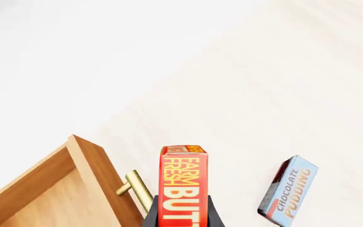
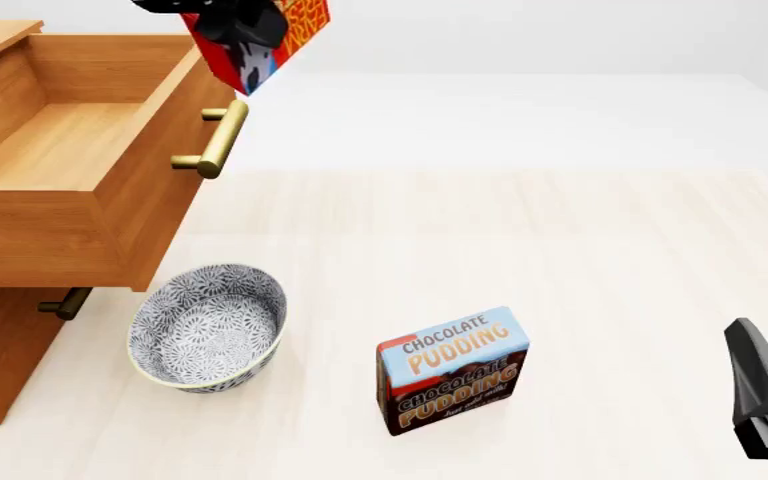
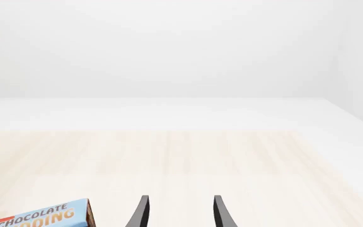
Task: Put the butter at the back in the top drawer of the cabinet and close it.
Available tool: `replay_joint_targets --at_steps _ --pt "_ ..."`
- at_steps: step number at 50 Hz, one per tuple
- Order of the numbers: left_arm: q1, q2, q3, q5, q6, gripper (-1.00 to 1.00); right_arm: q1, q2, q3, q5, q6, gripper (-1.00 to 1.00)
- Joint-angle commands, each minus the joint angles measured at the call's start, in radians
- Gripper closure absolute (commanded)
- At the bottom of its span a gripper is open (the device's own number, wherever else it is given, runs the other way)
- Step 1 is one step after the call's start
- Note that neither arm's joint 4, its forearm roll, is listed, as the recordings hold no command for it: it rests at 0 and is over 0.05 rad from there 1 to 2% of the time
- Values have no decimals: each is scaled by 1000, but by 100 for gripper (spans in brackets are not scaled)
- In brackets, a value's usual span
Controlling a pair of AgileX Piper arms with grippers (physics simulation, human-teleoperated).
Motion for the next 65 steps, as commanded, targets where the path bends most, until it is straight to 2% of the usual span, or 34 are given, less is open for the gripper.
replay_joint_targets --at_steps 1,7,17,27,40,65 --pt "73 -90 15 26 54 100 0 0 0 0 0 -100" --pt "102 -128 42 32 66 100 0 0 0 0 0 -100" --pt "148 -160 3 77 82 100 0 0 0 0 0 -100" --pt "198 -200 30 88 93 100 0 0 0 0 0 -100" --pt "264 -254 84 90 97 100 0 0 0 0 0 -100" --pt "374 -343 246 53 95 100 0 0 0 0 0 -100"
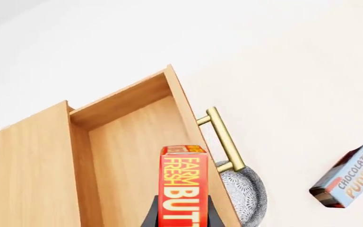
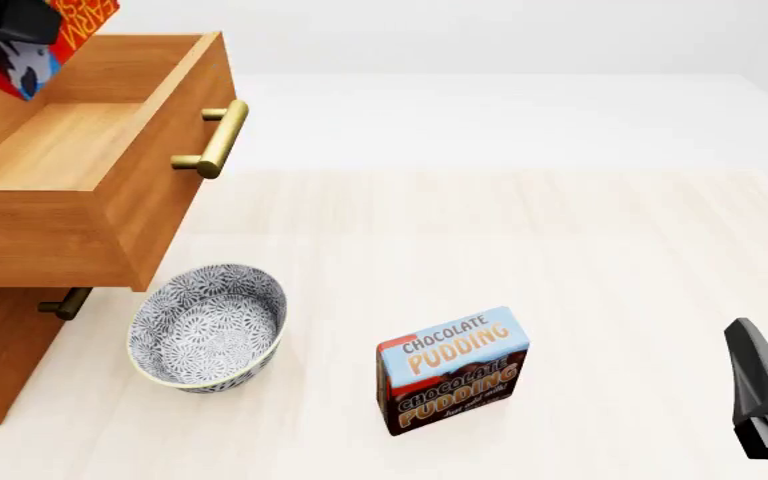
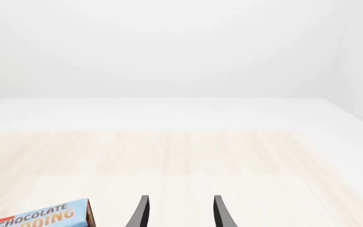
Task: Put the butter at the back in the top drawer of the cabinet and close it.
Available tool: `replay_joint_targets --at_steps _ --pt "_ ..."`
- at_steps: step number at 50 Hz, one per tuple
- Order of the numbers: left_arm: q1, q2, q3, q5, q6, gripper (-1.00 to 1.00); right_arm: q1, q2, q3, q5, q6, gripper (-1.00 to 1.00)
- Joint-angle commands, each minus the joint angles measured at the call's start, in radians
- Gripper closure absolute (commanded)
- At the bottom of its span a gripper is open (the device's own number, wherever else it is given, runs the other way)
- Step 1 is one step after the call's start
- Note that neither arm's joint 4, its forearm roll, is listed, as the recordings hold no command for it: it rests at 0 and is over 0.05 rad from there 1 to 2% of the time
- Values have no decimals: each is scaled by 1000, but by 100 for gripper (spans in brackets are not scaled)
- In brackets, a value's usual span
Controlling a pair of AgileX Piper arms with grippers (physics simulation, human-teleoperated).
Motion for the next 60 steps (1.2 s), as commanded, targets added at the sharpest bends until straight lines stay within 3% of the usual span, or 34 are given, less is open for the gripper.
replay_joint_targets --at_steps 1,36,60 --pt "42 -38 50 -19 9 100 0 0 0 0 0 -100" --pt "59 1 175 -112 -37 100 0 0 0 0 0 -100" --pt "110 -32 237 -142 -27 100 0 0 0 0 0 -100"
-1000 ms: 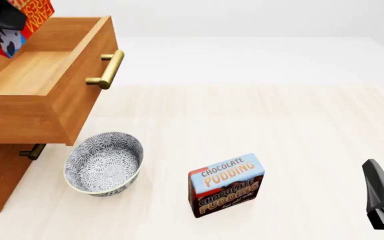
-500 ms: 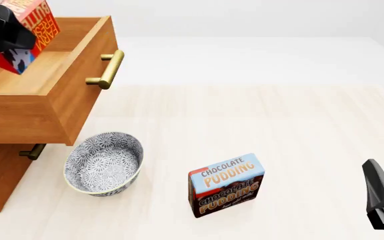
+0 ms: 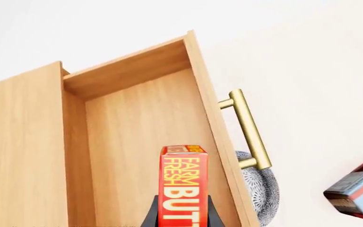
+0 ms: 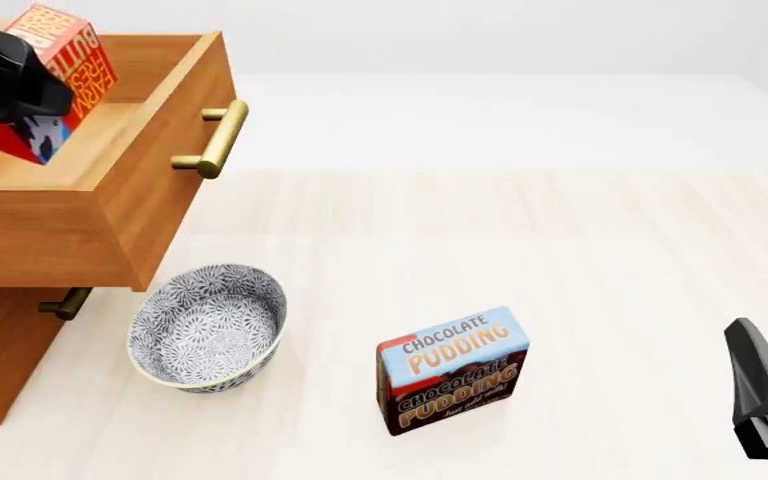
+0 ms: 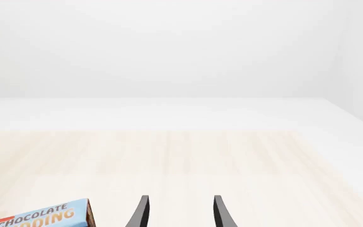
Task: Put the butter at the back in the top drawer of the cabinet and close it.
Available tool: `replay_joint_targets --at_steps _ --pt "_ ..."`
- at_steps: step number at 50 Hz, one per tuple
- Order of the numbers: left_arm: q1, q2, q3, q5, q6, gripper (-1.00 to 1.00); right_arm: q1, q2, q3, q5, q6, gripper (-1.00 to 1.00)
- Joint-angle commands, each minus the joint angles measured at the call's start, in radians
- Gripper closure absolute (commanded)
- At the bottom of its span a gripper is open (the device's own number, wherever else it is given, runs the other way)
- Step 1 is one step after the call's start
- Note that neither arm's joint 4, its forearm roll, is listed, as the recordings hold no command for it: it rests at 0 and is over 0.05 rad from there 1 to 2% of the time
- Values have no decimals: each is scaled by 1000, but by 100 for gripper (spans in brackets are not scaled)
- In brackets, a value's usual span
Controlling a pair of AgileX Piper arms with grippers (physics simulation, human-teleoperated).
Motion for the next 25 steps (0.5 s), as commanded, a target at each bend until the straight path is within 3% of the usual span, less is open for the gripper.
replay_joint_targets --at_steps 1,25 --pt "19 -17 23 -23 16 100 0 0 0 0 0 -100" --pt "41 -18 46 -34 15 100 0 0 0 0 0 -100"
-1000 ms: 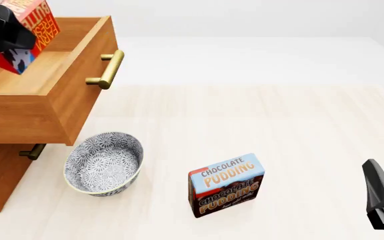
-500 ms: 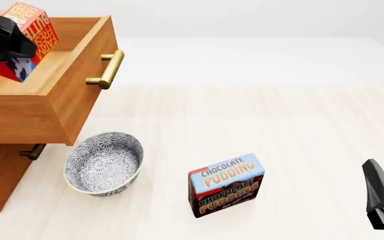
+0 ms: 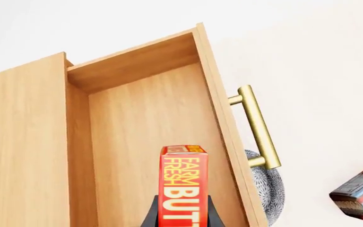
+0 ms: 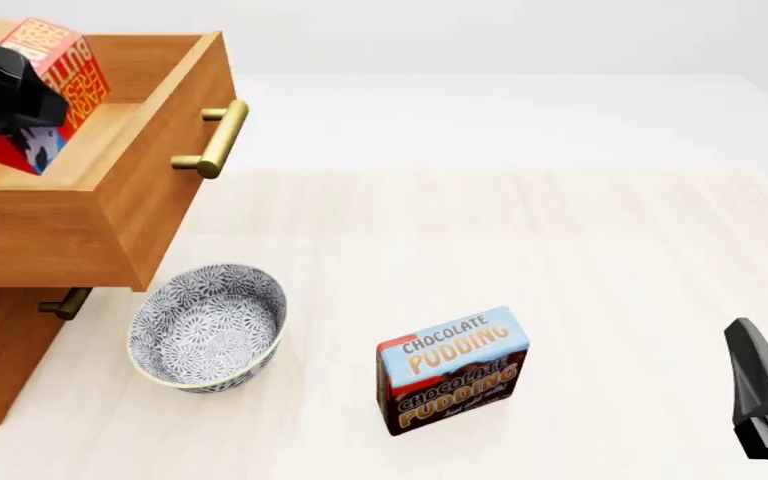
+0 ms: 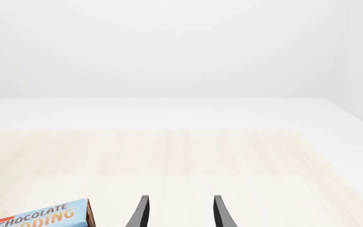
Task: Put the butter at the back in the top drawer of the cabinet and close it.
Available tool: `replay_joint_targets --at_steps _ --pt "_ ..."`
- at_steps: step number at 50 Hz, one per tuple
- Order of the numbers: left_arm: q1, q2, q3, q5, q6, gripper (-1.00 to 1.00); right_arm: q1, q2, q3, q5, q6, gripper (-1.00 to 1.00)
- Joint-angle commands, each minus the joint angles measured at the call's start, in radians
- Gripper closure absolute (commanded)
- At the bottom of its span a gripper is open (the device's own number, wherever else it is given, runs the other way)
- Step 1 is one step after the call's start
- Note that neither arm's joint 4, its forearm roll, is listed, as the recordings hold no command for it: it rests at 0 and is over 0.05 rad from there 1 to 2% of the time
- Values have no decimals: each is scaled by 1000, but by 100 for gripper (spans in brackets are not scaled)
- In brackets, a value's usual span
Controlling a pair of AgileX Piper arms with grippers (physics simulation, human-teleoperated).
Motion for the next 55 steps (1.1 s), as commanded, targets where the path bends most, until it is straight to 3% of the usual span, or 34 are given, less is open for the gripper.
replay_joint_targets --at_steps 1,52,53,55 --pt "15 -9 13 -12 16 100 0 0 0 0 0 -100" --pt "50 6 57 -56 12 100 0 0 0 0 0 -100" --pt "50 6 55 -55 11 -100 0 0 0 0 0 -100" --pt "51 6 51 -54 9 -100 0 0 0 0 0 -100"
